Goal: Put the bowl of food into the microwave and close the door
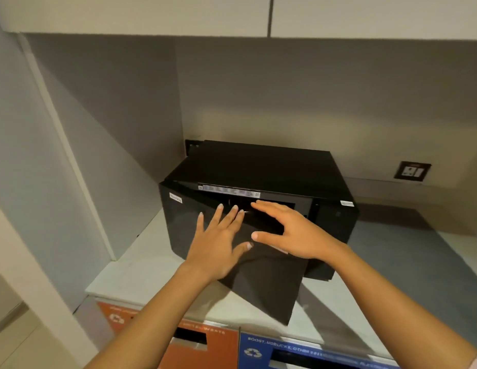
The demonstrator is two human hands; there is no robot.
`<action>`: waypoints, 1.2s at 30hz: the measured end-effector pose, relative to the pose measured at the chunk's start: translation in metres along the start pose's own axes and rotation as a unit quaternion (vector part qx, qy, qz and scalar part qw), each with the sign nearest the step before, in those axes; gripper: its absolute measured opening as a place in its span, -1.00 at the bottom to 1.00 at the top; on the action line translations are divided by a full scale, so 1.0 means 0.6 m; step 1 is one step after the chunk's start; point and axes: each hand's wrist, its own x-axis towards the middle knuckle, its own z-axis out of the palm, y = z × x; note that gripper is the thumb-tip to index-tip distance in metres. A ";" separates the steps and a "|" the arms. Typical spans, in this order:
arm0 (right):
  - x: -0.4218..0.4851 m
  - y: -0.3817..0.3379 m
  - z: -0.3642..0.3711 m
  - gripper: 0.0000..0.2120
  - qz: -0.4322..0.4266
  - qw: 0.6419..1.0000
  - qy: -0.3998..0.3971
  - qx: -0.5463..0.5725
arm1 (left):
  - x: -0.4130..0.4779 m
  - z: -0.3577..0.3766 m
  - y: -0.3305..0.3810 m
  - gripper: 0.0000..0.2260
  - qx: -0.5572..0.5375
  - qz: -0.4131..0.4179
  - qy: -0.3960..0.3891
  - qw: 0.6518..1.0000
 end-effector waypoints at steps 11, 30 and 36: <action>0.030 0.106 0.029 -0.39 -0.003 0.944 0.095 -0.317 | 0.114 0.054 0.007 -0.31 0.005 0.028 0.034 0.999; 0.062 0.146 0.043 -0.18 -0.012 0.928 0.139 -0.345 | 0.146 0.086 -0.006 -0.27 0.029 0.030 0.056 0.998; 0.020 0.114 0.013 -0.34 0.006 0.972 0.174 -0.157 | 0.121 0.059 0.007 -0.30 0.024 0.080 0.098 0.992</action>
